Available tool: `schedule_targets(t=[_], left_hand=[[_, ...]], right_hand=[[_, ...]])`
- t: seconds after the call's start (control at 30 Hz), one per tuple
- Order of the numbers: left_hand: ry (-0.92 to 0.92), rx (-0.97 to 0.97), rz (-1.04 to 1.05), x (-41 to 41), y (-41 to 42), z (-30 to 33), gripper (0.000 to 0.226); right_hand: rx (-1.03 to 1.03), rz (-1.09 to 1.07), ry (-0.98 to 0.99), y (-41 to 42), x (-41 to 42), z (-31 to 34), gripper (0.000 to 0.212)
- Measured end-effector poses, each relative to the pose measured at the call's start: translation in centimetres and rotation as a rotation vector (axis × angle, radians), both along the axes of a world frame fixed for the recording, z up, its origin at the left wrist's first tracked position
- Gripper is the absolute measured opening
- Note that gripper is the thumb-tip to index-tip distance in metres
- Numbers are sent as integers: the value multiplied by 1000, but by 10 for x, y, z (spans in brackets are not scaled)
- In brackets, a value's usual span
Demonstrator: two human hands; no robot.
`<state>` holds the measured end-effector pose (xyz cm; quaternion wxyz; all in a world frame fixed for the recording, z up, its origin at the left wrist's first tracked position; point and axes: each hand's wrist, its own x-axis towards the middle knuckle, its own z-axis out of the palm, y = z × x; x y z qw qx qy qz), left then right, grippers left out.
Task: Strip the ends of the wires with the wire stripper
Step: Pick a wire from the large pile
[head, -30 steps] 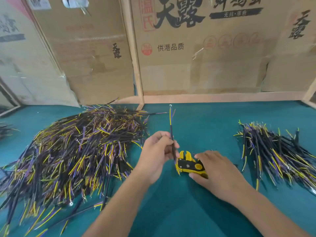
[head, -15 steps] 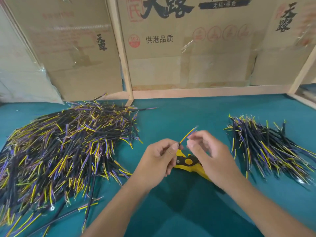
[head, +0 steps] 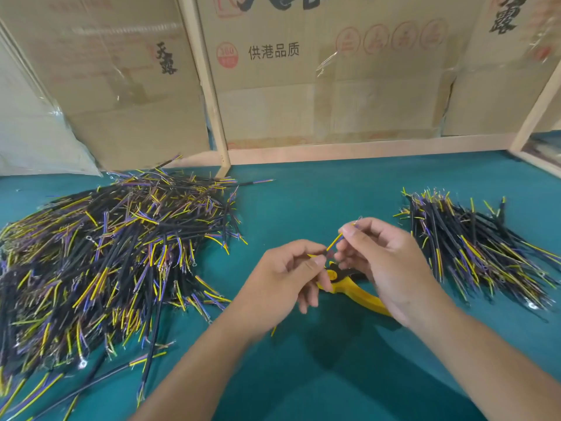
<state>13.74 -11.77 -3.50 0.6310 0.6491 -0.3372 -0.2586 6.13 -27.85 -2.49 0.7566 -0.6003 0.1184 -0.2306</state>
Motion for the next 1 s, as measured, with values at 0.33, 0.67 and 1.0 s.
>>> schedule_targets(t=[0.33, 0.67, 1.0], left_hand=[[327, -403, -534, 0, 15, 21, 52], [-223, -362, 412, 18, 15, 18, 29], [-370, -23, 292, 17, 16, 15, 19]], right_hand=[[440, 171, 150, -9, 4, -3, 14], [-487, -60, 315, -8, -1, -5, 18], [-825, 39, 87, 0, -7, -3, 10]])
